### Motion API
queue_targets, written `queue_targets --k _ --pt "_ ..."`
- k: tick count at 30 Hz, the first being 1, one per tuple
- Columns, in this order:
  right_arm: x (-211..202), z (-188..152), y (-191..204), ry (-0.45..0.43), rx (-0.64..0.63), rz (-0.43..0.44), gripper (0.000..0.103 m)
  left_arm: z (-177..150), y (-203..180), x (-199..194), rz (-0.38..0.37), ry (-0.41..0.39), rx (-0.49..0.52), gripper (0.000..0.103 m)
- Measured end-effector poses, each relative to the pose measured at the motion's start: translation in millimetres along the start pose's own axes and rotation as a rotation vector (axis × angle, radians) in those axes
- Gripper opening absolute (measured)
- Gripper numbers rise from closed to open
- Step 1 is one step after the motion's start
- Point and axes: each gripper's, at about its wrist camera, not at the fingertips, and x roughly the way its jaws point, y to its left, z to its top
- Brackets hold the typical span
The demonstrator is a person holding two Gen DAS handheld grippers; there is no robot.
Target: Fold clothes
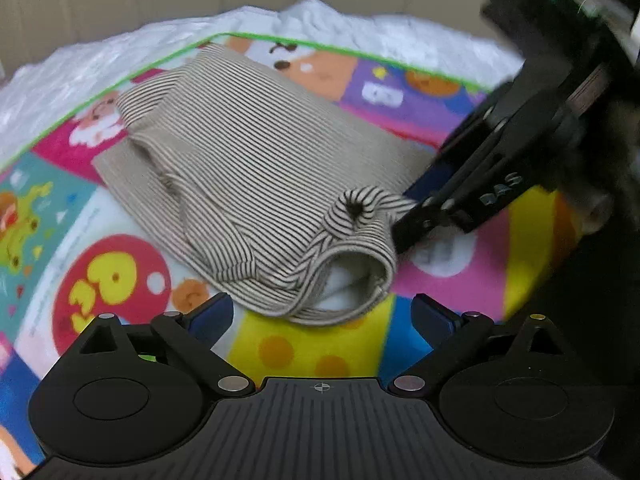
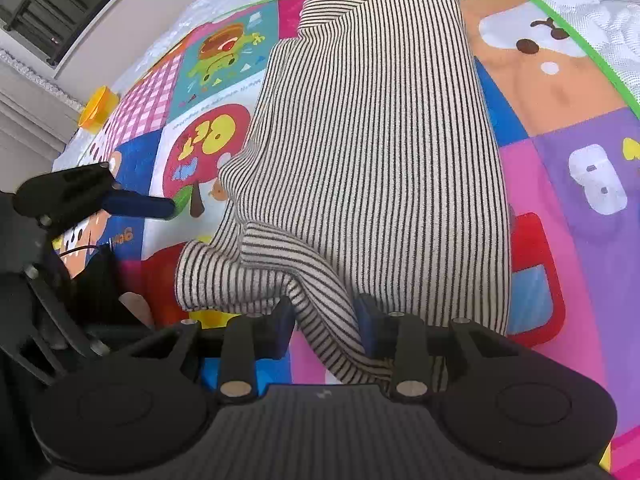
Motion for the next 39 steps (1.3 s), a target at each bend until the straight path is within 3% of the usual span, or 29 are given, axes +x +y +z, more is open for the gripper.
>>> queue_targets --k 3,5,7,9,17,18,19,22,25,27,30,34,36,39 --pt "-2.0 -3.5 22.8 -0.025 -0.158 -0.075 0.034 6.6 -5.6 16.3 0.1 0.01 0.027 0.099" --pt "-8.4 -10.6 47.6 -0.064 -0.341 -0.163 0.04 10.5 3.0 19.0 0.117 -0.008 -0.03 0.099" --pt "-12.3 -24.1 70.9 -0.108 -0.546 -0.25 0.058 11.3 12.8 15.9 0.109 -0.025 -0.092 0.099" --pt "-9.8 -37.4 83.4 -0.134 -0.7 -0.326 0.061 12.1 22.0 12.9 0.102 -0.041 -0.151 0.099" --pt "39.3 -66.4 82.2 -0.095 -0.982 -0.489 0.061 11.5 31.1 12.1 0.08 -0.04 -0.209 0.099" --pt "38.4 -67.5 83.8 -0.099 -1.001 -0.489 0.052 10.9 31.1 12.6 0.077 -0.04 -0.212 0.099" --pt "35.4 -65.5 85.4 -0.101 -1.001 -0.488 0.034 10.6 32.2 11.8 0.07 -0.043 -0.216 0.099" --pt "26.9 -57.6 89.4 -0.098 -1.0 -0.491 0.027 9.2 40.7 -1.7 0.027 -0.088 -0.249 0.099" --pt "13.6 -52.1 95.2 -0.093 -0.998 -0.498 0.023 3.3 68.4 -39.6 -0.037 -0.222 -0.364 0.099" --pt "2.0 -53.6 100.6 -0.074 -1.002 -0.482 0.017 -0.2 90.4 -55.2 -0.039 -0.28 -0.434 0.099" --pt "-14.0 -57.7 110.1 -0.031 -1.018 -0.458 0.016 6.9 107.7 -44.7 0.01 -0.245 -0.423 0.098" --pt "-43.8 -58.0 136.0 0.016 -1.079 -0.444 0.016 24.6 110.7 -0.8 0.06 -0.161 -0.332 0.097" --pt "-59.1 -53.2 150.0 0.037 -1.151 -0.447 0.016 23.7 119.3 4.6 0.052 -0.177 -0.356 0.091" --pt "-62.4 -22.9 158.8 0.041 -1.307 -0.482 0.016 14.6 141.2 -4.8 0.028 -0.24 -0.425 0.092"
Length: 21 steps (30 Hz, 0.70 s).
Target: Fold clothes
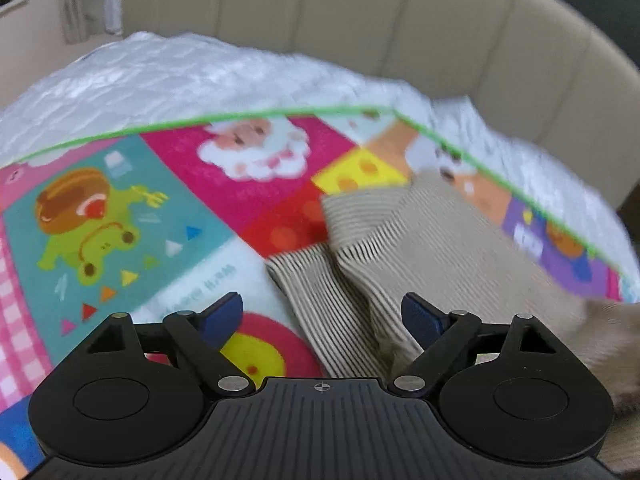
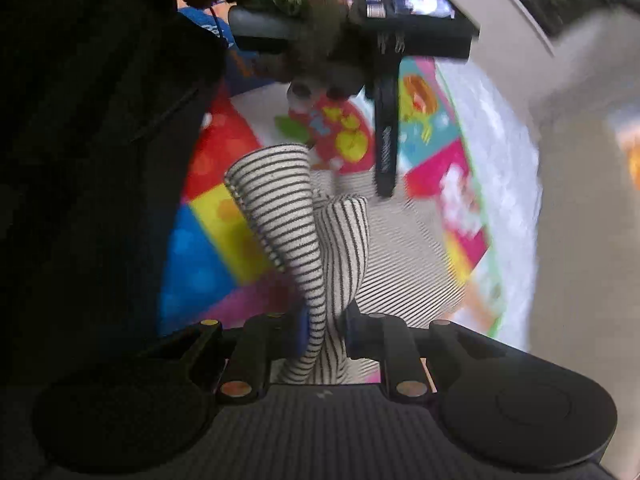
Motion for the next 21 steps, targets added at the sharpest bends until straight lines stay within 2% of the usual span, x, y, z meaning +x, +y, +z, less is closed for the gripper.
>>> queue_targets --k 4,6,10,12,13,15,17,19,21 --pt "48.5 25.8 -47.7 -0.025 -0.092 -0.01 0.016 3.2 39.1 -27.0 -0.071 -0.104 -0.132 0.094" --pt "79.7 37.3 -69.0 -0.038 -0.12 -0.005 0.017 2.6 49.4 -32.2 -0.115 -0.125 -0.163 0.095" --pt "140.1 35.5 -93.0 -0.043 -0.128 0.008 0.018 0.6 42.0 -25.2 -0.204 -0.104 -0.123 0.096" --pt "160.7 27.8 -97.6 -0.05 -0.11 0.0 0.019 -1.7 28.7 -12.3 -0.245 -0.058 -0.075 0.097" --pt "170.0 23.6 -99.4 -0.055 -0.099 -0.006 0.019 -3.5 21.1 -4.7 -0.248 -0.033 -0.046 0.097" --pt "183.8 16.3 -102.8 -0.07 -0.066 -0.018 0.02 -8.4 4.5 11.1 -0.2 0.013 0.027 0.097" --pt "177.2 12.2 -106.9 -0.099 -0.009 -0.032 0.024 -12.5 -8.0 24.6 -0.136 0.047 0.089 0.096" --pt "162.6 6.3 -113.3 -0.133 0.053 -0.054 0.042 -14.3 -10.3 32.4 -0.093 0.061 0.099 0.097" --pt "145.1 -4.2 -120.7 -0.164 0.147 -0.089 0.051 -14.0 -5.5 32.9 -0.077 0.053 0.072 0.097"
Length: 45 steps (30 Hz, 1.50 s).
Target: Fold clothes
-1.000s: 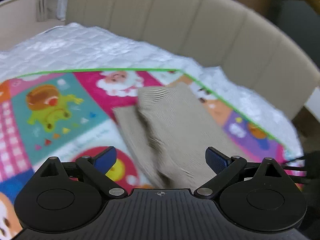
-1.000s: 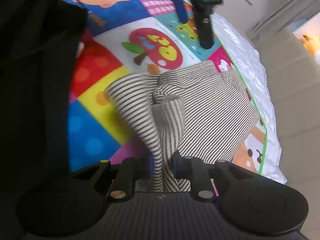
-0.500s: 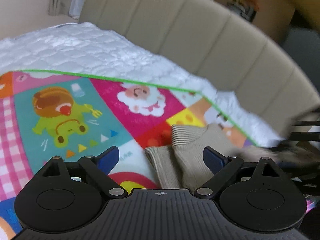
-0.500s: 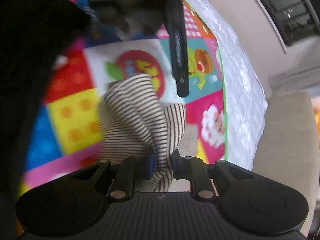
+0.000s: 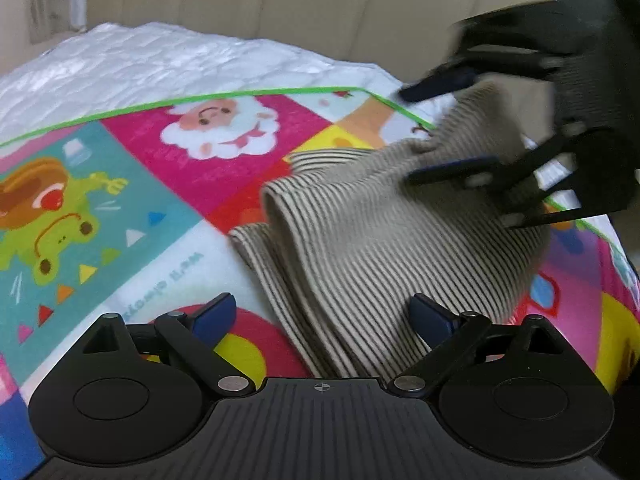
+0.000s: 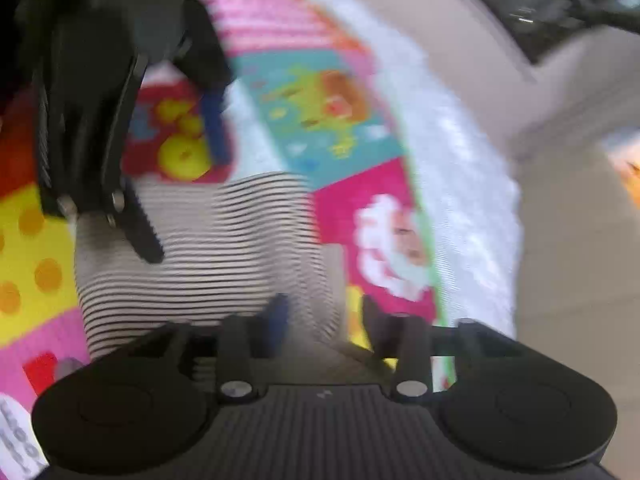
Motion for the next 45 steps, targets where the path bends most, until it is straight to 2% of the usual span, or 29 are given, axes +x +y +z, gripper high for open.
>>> queue_targets --k 3,7,8,10,14,15,17,19,21,23,28,30,32,35,37,38,41,42,43,45 --pt "-23.0 -14.6 -17.9 -0.032 0.183 -0.054 0.052 4.2 1.5 -2.5 0.069 -0.037 -0.003 0.095" --pt "-25.3 -36.9 -27.2 -0.021 0.381 -0.097 0.053 15.6 4.0 4.3 0.148 -0.06 -0.003 0.091" --pt "-24.8 -42.3 -27.1 -0.018 0.416 -0.109 0.055 18.3 4.6 6.8 0.161 -0.062 -0.004 0.091" --pt "-33.1 -52.2 -29.5 -0.036 0.518 -0.118 0.068 20.3 4.6 9.4 0.164 -0.06 -0.006 0.09" --pt "-44.2 -80.2 -46.6 -0.081 0.847 -0.001 0.075 19.9 7.9 6.8 0.129 -0.063 -0.024 0.088" --pt "-40.4 -85.6 -47.6 -0.081 0.901 0.03 0.074 20.7 9.9 6.4 0.118 -0.067 -0.04 0.088" --pt "-29.8 -93.8 -47.4 -0.078 0.98 0.088 0.037 20.9 11.8 4.1 0.108 -0.072 -0.058 0.088" --pt "-23.4 -86.3 -45.3 -0.099 0.964 0.071 0.025 20.0 11.8 2.6 0.111 -0.072 -0.055 0.089" --pt "-17.7 -76.7 -47.6 -0.133 0.93 0.038 0.021 19.6 11.8 3.0 0.113 -0.071 -0.055 0.089" --pt "-5.4 -71.8 -55.3 -0.135 0.921 0.016 0.021 20.1 12.7 3.7 0.113 -0.071 -0.059 0.089" --pt "38.9 -82.3 -58.9 -0.037 0.926 -0.011 0.022 19.6 14.0 0.3 0.115 -0.085 -0.053 0.09" --pt "46.2 -81.6 -53.7 -0.033 0.909 -0.028 0.022 22.2 15.7 -9.5 0.117 -0.125 -0.054 0.09" --pt "51.4 -81.3 -55.3 -0.029 0.928 -0.019 0.023 28.2 15.4 -27.2 0.084 -0.204 -0.046 0.09" --pt "57.5 -82.9 -61.0 -0.024 0.965 0.01 0.027 39.5 3.4 -46.2 -0.026 -0.284 0.033 0.095" --pt "59.9 -85.2 -65.8 -0.025 0.995 0.033 0.03 49.8 -12.8 -36.9 -0.089 -0.255 0.132 0.096" --pt "60.3 -86.8 -68.6 -0.028 1.018 0.043 0.031 55.3 -21.0 -25.4 -0.086 -0.226 0.172 0.096" --pt "45.7 -90.0 -73.4 -0.051 1.054 0.034 0.037 69.7 -33.9 21.6 -0.015 -0.124 0.245 0.087" --pt "34.0 -91.3 -74.0 -0.071 1.062 0.02 0.044 72.2 -33.1 33.3 0.008 -0.102 0.256 0.086" --pt "20.1 -93.5 -72.7 -0.087 1.075 0.006 0.055 74.6 -32.3 45.0 0.031 -0.08 0.267 0.09" --pt "-9.9 -100.8 -65.0 -0.102 1.118 -0.007 0.058 76.6 -27.2 55.9 0.049 -0.065 0.268 0.096"
